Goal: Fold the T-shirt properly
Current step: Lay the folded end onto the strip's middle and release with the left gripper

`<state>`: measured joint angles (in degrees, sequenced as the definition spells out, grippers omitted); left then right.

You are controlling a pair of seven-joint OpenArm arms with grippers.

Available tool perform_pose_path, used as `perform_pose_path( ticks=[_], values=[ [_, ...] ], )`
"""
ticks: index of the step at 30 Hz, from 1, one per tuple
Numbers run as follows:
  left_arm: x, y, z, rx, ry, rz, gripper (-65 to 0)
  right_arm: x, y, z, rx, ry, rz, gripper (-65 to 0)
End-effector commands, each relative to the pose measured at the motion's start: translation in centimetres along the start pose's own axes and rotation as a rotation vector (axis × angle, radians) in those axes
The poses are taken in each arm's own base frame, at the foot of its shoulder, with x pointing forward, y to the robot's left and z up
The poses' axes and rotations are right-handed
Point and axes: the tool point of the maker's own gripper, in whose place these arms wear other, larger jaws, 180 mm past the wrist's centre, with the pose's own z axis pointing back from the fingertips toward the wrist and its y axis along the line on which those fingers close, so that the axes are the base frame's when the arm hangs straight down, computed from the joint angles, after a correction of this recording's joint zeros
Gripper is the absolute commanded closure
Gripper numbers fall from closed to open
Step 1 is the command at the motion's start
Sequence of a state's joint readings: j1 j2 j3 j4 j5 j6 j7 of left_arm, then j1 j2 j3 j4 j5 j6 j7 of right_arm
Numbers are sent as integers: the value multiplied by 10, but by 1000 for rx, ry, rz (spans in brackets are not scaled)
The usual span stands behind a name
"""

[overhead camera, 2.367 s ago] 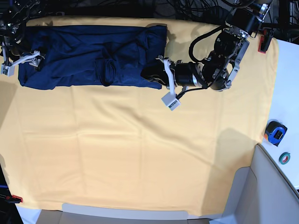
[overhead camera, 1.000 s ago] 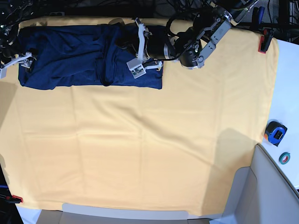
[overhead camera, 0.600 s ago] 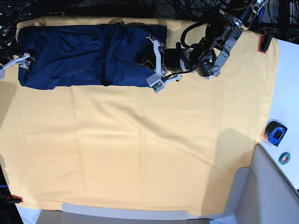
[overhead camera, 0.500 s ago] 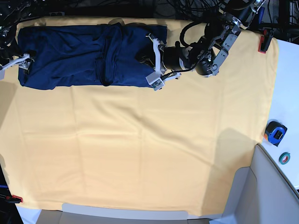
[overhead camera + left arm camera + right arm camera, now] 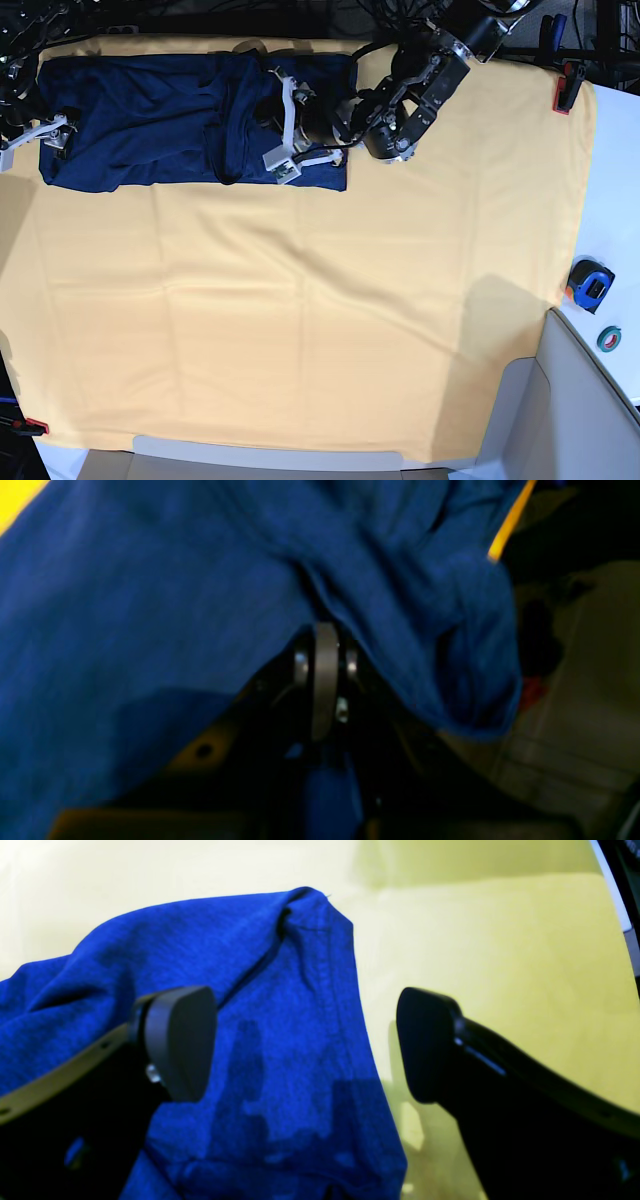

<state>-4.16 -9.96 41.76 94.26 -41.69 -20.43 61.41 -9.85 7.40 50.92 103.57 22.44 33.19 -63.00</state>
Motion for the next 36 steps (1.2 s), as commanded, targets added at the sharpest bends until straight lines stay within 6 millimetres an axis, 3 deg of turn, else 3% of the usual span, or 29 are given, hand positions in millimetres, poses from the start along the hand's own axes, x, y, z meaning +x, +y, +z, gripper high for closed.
perform_pose_path(
  ticks=[1,16,25,31,36],
  values=[
    [12,-4,1,-4,-31,-27,0,14,-3,4,-6,-45,18,-552],
    [43,-69,-26,-143,-57,-133,0,7,2,2,2,-34,2,-552],
    [48,-68,-16,-130,-79,-157,0,-6,-7,-9,12,13,-31,-552],
    [55,-31,21,-18,-139,-164,0,4,-19,-7,5,8,37,-552],
    [46,-7,33,38,-122,-148,0,28,-22,1,63,-48,117,-553]
  ],
)
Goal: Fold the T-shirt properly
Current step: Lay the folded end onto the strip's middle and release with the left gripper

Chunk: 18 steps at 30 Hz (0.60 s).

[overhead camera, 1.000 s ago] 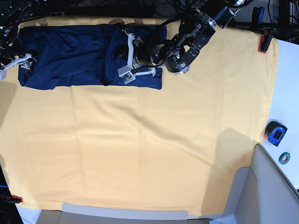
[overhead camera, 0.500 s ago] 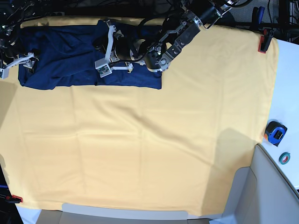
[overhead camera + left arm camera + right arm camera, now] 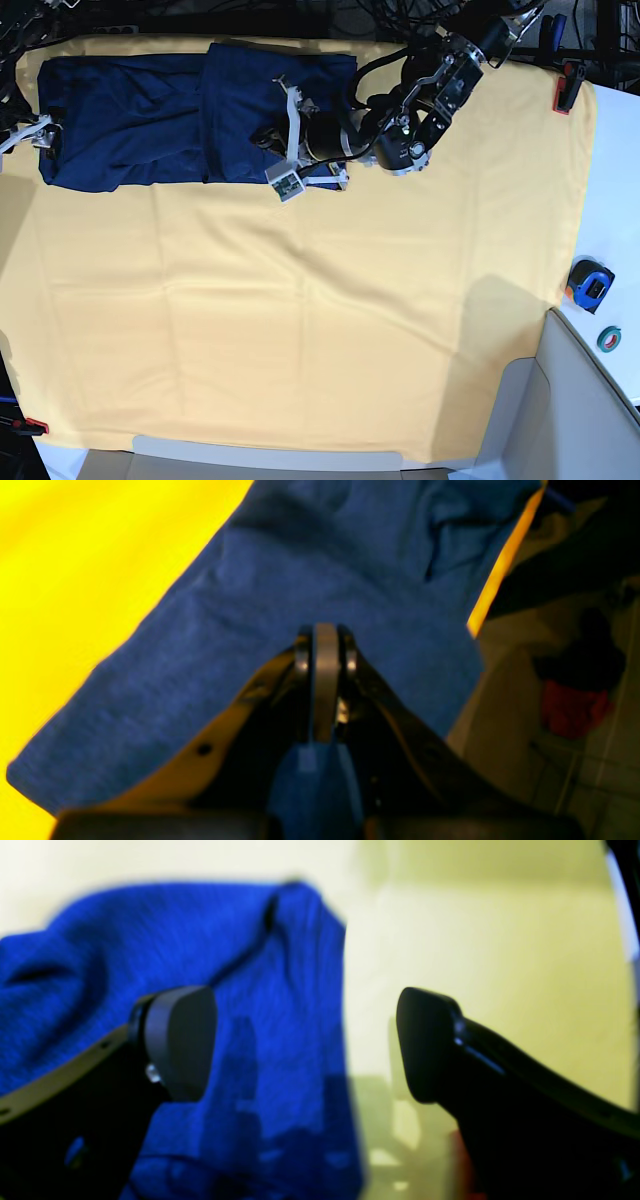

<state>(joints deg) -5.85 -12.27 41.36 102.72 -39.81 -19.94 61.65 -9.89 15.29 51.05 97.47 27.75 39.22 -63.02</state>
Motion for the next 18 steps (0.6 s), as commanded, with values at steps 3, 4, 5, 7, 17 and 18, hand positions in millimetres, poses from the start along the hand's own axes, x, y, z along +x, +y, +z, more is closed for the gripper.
perform_pose_path(
  ticks=[3,4,5,7,17,18],
  values=[
    [6,1,7,-5,-24,-20,0,13,-5,4,35,-34,-3,-553],
    [4,2,8,-1,-19,-21,0,12,-6,3,55,-23,-17,-553],
    [2,4,9,2,-14,-20,0,9,-6,1,85,-15,-41,-553],
    [-3,2,8,0,-6,-12,0,3,-4,-5,152,-15,-114,-552],
    [-7,2,8,-2,2,-5,0,-22,-11,-20,308,-6,-371,-552],
    [-7,2,8,-2,2,-5,0,-23,-10,-21,307,0,-373,-552]
  ],
)
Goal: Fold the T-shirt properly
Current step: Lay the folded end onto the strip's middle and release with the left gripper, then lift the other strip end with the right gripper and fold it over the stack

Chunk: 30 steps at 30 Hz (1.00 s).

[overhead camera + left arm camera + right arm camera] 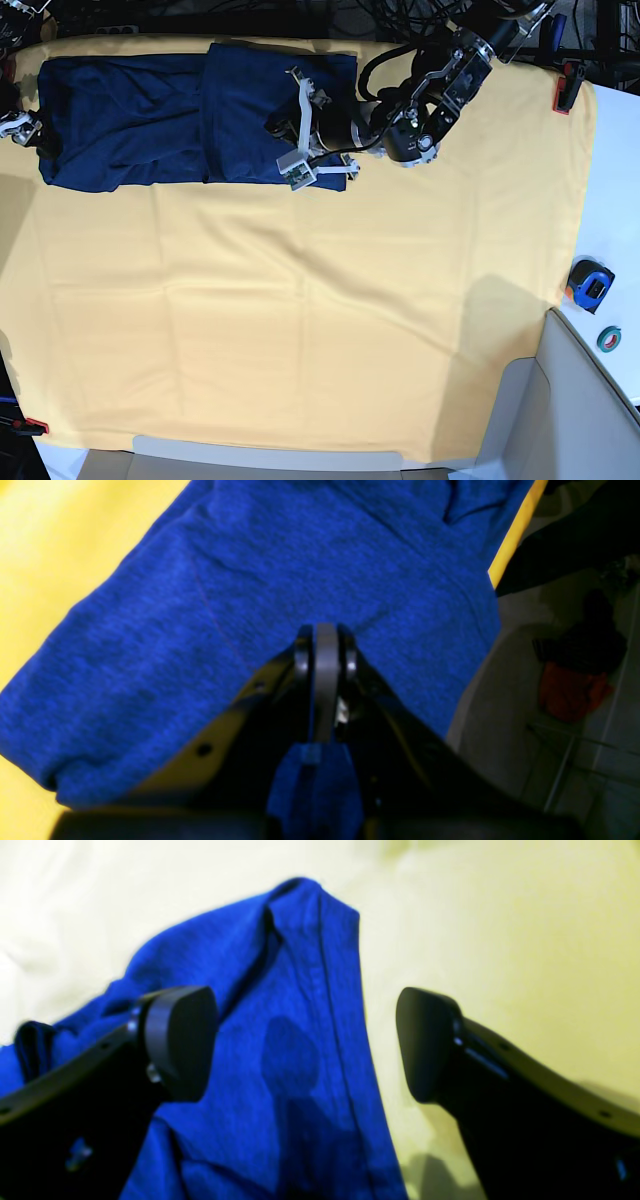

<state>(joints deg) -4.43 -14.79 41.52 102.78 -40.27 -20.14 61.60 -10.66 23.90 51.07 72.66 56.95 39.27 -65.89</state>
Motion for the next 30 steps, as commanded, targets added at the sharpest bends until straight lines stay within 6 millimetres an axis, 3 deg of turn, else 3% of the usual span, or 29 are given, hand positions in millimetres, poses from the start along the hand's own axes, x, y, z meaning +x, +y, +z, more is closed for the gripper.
perform_pose_path(
  ticks=[1,10,16,25,30],
  values=[
    [14,-1,4,-5,-41,-19,0,4,-3,4,-17,13,22,-552],
    [13,-1,4,-5,-41,-16,0,-39,6,-3,11,147,-24,-551],
    [13,-1,4,-5,-41,-16,0,-57,9,-4,17,183,-46,-551],
    [13,-1,4,-5,-41,-16,0,-67,23,-1,29,210,-6,-551],
    [13,-1,4,-5,-41,-16,0,-79,37,-11,68,266,24,-551]
  ],
)
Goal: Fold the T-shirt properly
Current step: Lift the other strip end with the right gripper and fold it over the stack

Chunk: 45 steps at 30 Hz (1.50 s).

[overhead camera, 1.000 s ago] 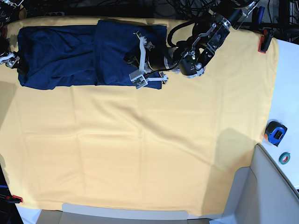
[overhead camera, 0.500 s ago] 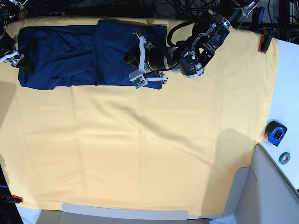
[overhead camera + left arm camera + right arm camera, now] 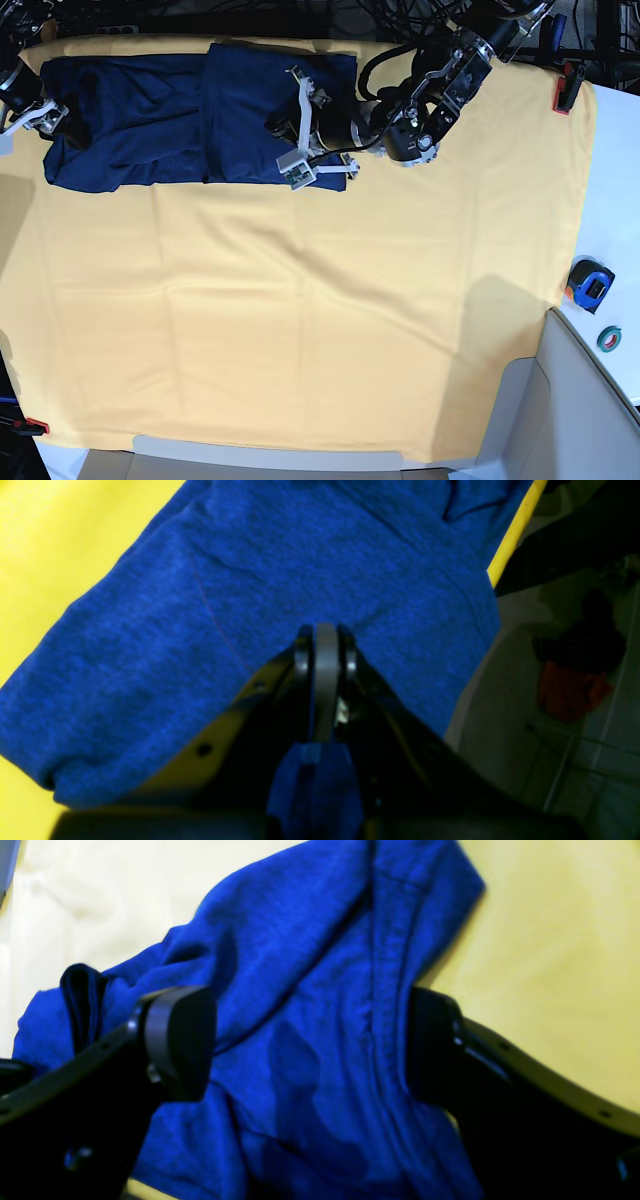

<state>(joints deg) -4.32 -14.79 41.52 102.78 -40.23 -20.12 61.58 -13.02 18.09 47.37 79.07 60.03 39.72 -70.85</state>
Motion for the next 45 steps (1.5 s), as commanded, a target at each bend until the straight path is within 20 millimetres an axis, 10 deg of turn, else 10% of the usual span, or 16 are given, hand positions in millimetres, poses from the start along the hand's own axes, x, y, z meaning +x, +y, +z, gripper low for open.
perform_pose_path(
  ticks=[1,18,29,32,45],
  values=[
    [14,-1,4,-5,-41,-18,0,-39,-5,-3,-32,180,1,-551],
    [14,-1,4,-5,-41,-18,0,-65,9,-14,8,285,35,-536],
    [16,1,5,0,-45,-20,0,-69,8,-12,5,289,28,-46],
    [15,10,10,23,-52,-8,0,-61,13,-11,4,274,65,0],
    [22,93,92,305,-242,176,0,-21,132,-11,151,172,491,0]
  ],
)
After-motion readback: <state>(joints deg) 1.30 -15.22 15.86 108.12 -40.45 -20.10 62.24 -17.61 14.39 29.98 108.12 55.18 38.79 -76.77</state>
